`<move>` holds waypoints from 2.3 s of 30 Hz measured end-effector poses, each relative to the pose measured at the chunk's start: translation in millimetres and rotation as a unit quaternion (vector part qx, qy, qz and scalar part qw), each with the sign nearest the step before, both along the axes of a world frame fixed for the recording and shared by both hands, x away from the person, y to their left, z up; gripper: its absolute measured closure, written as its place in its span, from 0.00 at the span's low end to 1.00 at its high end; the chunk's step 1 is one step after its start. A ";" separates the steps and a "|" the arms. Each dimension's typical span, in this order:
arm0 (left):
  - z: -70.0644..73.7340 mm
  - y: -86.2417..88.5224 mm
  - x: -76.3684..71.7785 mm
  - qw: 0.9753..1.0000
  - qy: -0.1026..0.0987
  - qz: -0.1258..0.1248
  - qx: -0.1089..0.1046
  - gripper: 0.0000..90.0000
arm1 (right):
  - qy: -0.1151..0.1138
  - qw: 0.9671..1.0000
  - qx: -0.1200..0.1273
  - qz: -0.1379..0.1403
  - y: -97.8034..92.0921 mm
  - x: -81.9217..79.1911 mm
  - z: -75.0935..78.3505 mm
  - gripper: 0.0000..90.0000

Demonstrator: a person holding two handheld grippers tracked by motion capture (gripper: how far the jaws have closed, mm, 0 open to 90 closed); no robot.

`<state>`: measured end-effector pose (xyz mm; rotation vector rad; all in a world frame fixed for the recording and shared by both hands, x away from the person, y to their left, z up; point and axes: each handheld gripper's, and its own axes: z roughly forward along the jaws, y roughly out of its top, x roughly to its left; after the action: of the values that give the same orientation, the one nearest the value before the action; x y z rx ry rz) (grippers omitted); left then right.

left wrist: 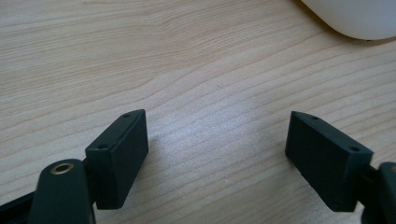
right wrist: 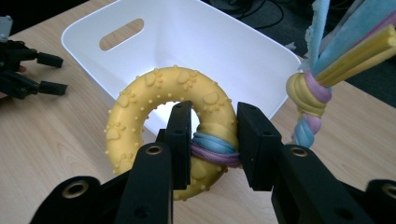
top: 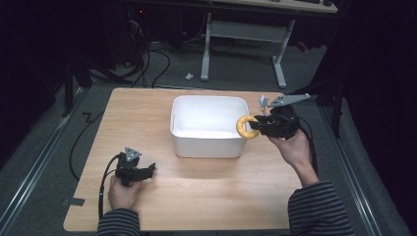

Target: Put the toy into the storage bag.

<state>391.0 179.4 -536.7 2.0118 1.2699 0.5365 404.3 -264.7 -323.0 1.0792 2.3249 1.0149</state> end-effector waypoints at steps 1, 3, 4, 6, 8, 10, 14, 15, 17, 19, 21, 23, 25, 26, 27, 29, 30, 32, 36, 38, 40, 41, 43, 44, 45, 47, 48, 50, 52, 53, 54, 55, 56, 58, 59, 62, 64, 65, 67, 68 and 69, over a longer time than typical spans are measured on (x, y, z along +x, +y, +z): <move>0.1 0.0 0.1 1.000 0.001 0.000 0.000 0.24 | 0.001 1.000 -0.001 -0.001 2.6 1.7 0.3 0.76; 0.0 -0.1 0.2 1.000 0.000 0.001 0.000 0.24 | -0.001 1.000 -0.004 0.003 10.1 9.2 0.8 0.76; 0.0 -0.1 0.2 1.000 0.000 0.001 0.000 0.24 | -0.001 1.000 -0.004 0.003 10.1 9.2 0.8 0.76; 0.0 -0.1 0.3 1.000 0.000 0.001 0.000 0.24 | 0.003 1.000 -0.002 0.004 14.5 13.5 0.5 0.76; 0.0 -0.1 0.3 1.000 0.000 0.001 0.000 0.24 | 0.005 1.000 -0.008 0.009 22.2 19.5 -0.8 0.76; 0.0 0.0 0.3 1.000 0.000 0.001 0.000 0.24 | 0.007 1.000 -0.008 0.011 24.4 21.4 -1.4 0.76; 0.0 0.0 0.8 1.000 0.000 0.002 0.000 0.24 | 0.010 1.000 -0.008 0.015 35.5 31.3 -1.2 0.76; 0.0 0.0 0.8 1.000 0.000 0.002 0.000 0.24 | 0.010 1.000 -0.008 0.015 35.5 31.3 -1.2 0.76; 0.0 0.0 0.9 1.000 0.000 0.002 0.000 0.24 | 0.014 1.000 -0.011 0.018 42.7 36.3 -2.4 0.76; 0.0 0.0 0.9 1.000 0.000 0.002 0.000 0.24 | 0.015 1.000 -0.017 0.018 47.3 39.0 -3.6 0.76; -0.1 -0.1 0.7 1.000 0.000 0.002 -0.001 0.24 | 0.019 0.999 -0.015 0.022 50.5 42.4 -5.8 0.76; 0.0 -0.1 0.8 1.000 0.000 0.002 0.000 0.24 | 0.026 0.999 -0.008 0.026 53.9 46.1 -8.9 0.75; 0.0 0.0 0.8 1.000 0.000 0.002 0.000 0.24 | 0.032 0.999 -0.007 0.027 57.9 50.0 -12.9 0.75; -0.1 -0.1 0.8 1.000 0.000 0.002 -0.001 0.24 | 0.032 0.999 -0.007 0.027 57.9 50.0 -12.9 0.75; 0.0 0.0 0.9 1.000 0.000 0.002 -0.001 0.24 | 0.036 0.999 -0.007 0.027 59.4 51.9 -15.1 0.75; -0.1 0.0 0.9 1.000 0.000 0.002 0.000 0.24 | 0.041 0.999 -0.017 0.025 64.0 57.3 -21.9 0.75; -0.1 0.0 0.9 1.000 0.000 0.002 0.000 0.24 | 0.041 0.999 -0.017 0.025 64.0 57.3 -21.9 0.75; 0.0 0.0 0.9 1.000 0.000 0.002 0.000 0.24 | 0.045 0.999 -0.018 0.022 66.1 59.2 -25.3 0.75; -0.1 -0.1 0.9 1.000 0.000 0.002 0.000 0.24 | 0.047 0.998 -0.026 0.023 69.7 62.0 -30.9 0.75; 0.0 -0.1 0.9 1.000 0.000 0.002 0.000 0.24 | 0.050 0.998 -0.027 0.025 70.7 63.6 -33.8 0.75; 0.0 -0.1 0.9 1.000 0.000 0.002 0.001 0.24 | 0.056 0.998 -0.031 0.023 71.6 64.9 -36.3 0.75; 0.0 -0.1 0.9 1.000 0.000 0.002 0.001 0.24 | 0.057 0.998 -0.031 0.023 72.0 65.8 -38.7 0.75; 0.0 -0.1 0.8 1.000 0.000 0.002 0.001 0.24 | 0.062 0.997 -0.033 0.022 73.6 66.6 -41.5 0.75; 0.0 -0.1 0.8 1.000 0.000 0.002 0.001 0.24 | 0.062 0.997 -0.033 0.022 73.6 66.6 -41.5 0.75; 0.0 -0.1 0.8 1.000 0.000 0.002 0.001 0.24 | 0.062 0.997 -0.036 0.022 74.5 67.2 -42.7 0.75; -0.1 -0.1 0.8 1.000 0.000 0.002 0.000 0.24 | 0.067 0.997 -0.043 0.024 77.5 70.1 -46.8 0.75; -0.1 -0.1 0.8 1.000 0.000 0.002 0.000 0.24 | 0.067 0.997 -0.043 0.024 77.5 70.1 -46.8 0.75; 0.0 -0.1 0.8 1.000 0.000 0.002 0.000 0.24 | 0.076 0.996 -0.035 0.026 78.5 71.3 -49.5 0.75; -0.1 -0.1 0.8 1.000 0.000 0.002 0.000 0.24 | 0.080 0.995 -0.043 0.027 81.0 71.1 -51.6 0.75; -0.1 -0.1 0.8 1.000 0.000 0.002 0.000 0.24 | 0.078 0.995 -0.049 0.029 81.3 71.3 -52.4 0.75; -0.1 -0.1 0.7 1.000 0.000 0.002 0.000 0.24 | 0.079 0.995 -0.050 0.029 81.7 71.3 -53.6 0.75; 0.0 -0.1 0.7 1.000 0.000 0.002 0.000 0.24 | 0.083 0.995 -0.050 0.028 81.3 72.4 -55.9 0.75; 0.0 -0.1 0.7 1.000 0.000 0.002 0.000 0.24 | 0.085 0.995 -0.049 0.026 81.5 72.5 -56.7 0.75; -0.1 -0.1 0.7 1.000 0.000 0.002 0.000 0.24 | 0.087 0.994 -0.051 0.028 81.4 73.1 -57.9 0.75; -0.1 0.0 0.7 1.000 0.000 0.002 0.000 0.24 | 0.087 0.994 -0.053 0.029 81.4 73.5 -58.5 0.75; -0.1 0.1 0.9 1.000 0.000 0.002 0.000 0.24 | 0.093 0.994 -0.053 0.029 82.7 74.2 -61.1 0.75; -0.1 0.0 0.8 1.000 0.000 0.003 0.000 0.24 | 0.095 0.993 -0.059 0.026 84.5 73.7 -62.5 0.75; -0.1 0.0 0.8 1.000 0.000 0.003 0.000 0.24 | 0.096 0.993 -0.057 0.027 84.9 73.5 -62.8 0.75; -0.1 0.0 0.8 1.000 0.000 0.003 0.000 0.24 | 0.097 0.993 -0.060 0.030 86.3 73.8 -63.6 0.75; -0.1 0.0 0.8 1.000 0.000 0.003 0.000 0.24 | 0.100 0.993 -0.061 0.028 87.3 73.5 -63.9 0.75; -0.1 0.0 0.8 1.000 0.000 0.003 0.000 0.24 | 0.101 0.992 -0.064 0.028 88.4 73.2 -64.3 0.75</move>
<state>391.8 179.4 -536.8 2.0077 1.2754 0.5393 477.5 -176.3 -387.3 1.1173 2.5554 0.7948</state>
